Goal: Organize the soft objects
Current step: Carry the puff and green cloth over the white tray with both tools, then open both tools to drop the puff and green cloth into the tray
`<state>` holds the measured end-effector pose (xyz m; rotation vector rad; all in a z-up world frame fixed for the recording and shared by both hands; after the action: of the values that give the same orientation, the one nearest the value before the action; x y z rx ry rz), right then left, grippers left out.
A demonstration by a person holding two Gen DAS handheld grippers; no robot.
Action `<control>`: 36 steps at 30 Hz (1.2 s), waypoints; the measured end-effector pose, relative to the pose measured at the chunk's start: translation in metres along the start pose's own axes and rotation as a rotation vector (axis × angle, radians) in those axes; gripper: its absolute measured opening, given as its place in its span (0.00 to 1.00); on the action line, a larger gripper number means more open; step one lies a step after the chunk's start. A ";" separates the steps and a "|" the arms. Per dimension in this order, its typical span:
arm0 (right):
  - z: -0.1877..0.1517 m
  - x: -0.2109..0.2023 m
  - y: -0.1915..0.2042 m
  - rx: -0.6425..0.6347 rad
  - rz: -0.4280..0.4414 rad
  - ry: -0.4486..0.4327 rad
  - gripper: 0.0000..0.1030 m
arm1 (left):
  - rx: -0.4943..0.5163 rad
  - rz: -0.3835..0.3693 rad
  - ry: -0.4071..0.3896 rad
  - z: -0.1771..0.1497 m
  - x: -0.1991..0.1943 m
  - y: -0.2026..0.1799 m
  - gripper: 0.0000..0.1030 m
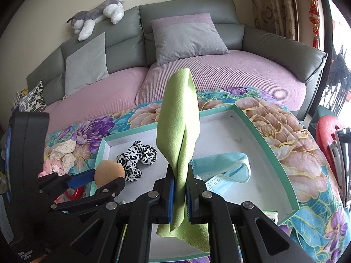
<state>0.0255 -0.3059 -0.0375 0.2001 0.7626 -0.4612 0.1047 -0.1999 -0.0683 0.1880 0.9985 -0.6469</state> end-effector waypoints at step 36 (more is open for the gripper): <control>-0.002 0.003 -0.005 -0.006 -0.061 0.026 0.74 | -0.183 0.138 -0.097 -0.003 -0.041 0.070 0.91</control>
<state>0.0235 -0.3108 -0.0415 0.1781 0.7971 -0.5155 0.1282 -0.1255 -0.0453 0.0631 0.9372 -0.4327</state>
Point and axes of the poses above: each gripper's, at about its wrist camera, not at the fingertips, and x roughly the way its jaws point, y to its left, z to its top, the point moved 3 cm from there along x, roughly the way its jaws point, and after that the axes turned 11 degrees about -z, right-handed, at the moved point
